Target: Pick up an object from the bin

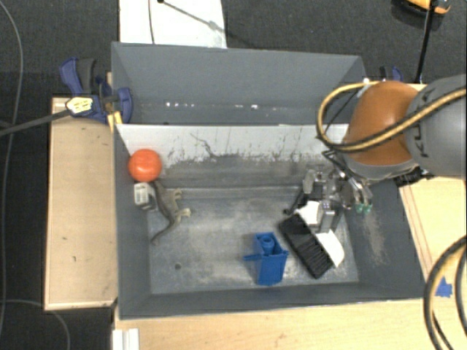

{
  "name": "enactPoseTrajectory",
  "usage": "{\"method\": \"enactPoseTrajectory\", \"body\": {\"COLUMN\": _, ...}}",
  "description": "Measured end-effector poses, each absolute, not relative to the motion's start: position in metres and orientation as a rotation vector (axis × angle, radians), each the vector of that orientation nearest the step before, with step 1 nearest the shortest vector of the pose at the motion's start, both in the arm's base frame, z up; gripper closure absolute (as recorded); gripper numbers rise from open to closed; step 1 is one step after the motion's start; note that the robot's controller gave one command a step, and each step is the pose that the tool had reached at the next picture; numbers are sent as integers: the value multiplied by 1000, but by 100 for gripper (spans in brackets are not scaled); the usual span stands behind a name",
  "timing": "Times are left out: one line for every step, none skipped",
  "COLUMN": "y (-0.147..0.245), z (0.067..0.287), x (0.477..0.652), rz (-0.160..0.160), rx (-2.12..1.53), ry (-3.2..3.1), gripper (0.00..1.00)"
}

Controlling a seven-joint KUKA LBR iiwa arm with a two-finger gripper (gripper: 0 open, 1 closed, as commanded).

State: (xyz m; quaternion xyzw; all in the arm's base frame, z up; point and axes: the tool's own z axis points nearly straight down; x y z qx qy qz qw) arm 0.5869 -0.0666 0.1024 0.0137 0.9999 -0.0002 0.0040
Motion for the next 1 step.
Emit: {"method": "enactPoseTrajectory", "body": {"y": -78, "z": 94, "x": 553, "rz": 4, "rx": 113, "ry": 3140, "gripper": 0}}
